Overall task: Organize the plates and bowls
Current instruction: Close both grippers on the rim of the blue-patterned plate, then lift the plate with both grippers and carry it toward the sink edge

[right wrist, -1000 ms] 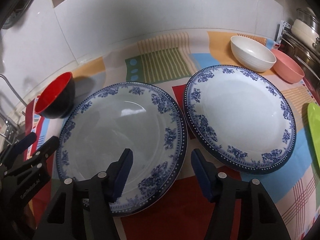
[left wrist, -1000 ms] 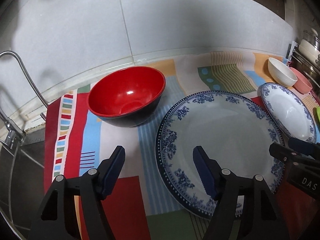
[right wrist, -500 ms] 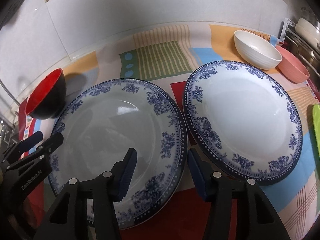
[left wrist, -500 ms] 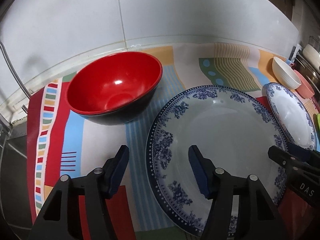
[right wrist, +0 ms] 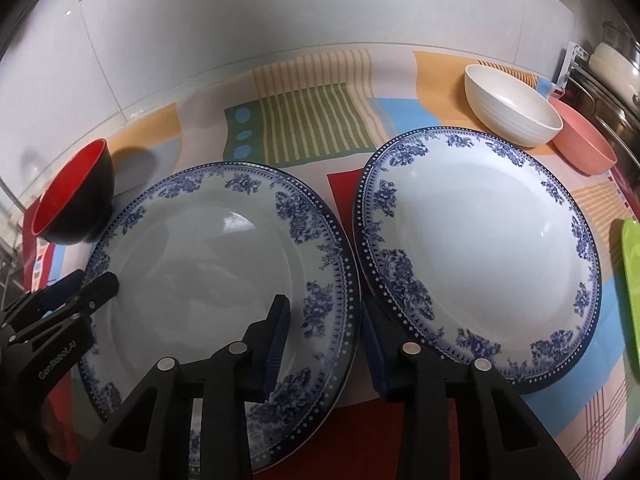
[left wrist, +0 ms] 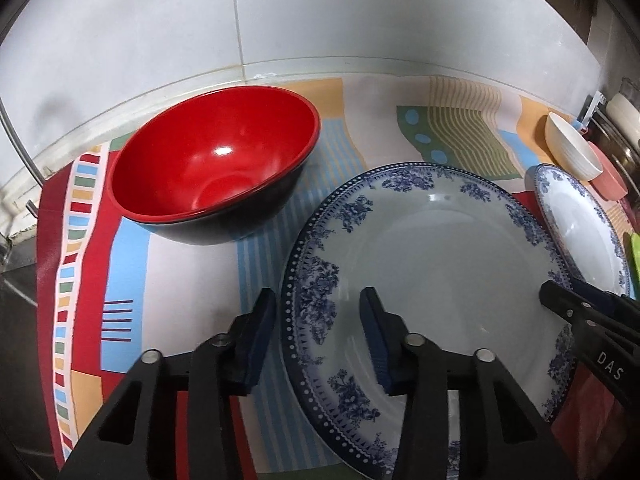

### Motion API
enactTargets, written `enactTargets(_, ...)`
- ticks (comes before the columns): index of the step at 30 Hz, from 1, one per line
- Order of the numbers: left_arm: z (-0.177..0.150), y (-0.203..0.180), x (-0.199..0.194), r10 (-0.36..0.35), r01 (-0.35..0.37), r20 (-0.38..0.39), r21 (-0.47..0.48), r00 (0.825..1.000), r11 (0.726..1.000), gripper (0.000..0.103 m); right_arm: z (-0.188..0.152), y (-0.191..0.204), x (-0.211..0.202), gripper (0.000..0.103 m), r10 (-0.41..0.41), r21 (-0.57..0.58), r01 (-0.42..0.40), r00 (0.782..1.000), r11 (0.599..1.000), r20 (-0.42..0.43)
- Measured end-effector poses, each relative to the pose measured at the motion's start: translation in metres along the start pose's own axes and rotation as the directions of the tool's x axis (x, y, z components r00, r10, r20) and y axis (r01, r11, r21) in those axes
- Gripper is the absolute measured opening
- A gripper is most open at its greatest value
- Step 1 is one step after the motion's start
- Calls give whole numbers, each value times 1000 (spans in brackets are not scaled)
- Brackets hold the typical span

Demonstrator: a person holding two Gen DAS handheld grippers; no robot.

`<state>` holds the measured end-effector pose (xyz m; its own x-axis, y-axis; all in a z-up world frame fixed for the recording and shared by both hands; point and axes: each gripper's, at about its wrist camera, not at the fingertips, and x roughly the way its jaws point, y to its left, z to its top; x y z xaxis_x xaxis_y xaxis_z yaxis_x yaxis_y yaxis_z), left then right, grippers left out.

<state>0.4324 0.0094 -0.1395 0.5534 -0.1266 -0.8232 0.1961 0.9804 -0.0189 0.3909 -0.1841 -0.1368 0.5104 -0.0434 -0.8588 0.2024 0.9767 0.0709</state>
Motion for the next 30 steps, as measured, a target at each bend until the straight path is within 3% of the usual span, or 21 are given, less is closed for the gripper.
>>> enactTargets(15,-9,2,-25,-3,3,3,1,1000,1000,36,-3,3,-16,34,-17,-30,18,999,999,36)
enactTargets(30,-51,13,-102,53,-53,-7,-41,999,998,35,-30,13,-69,34,39,-26,-40,999,999,-20)
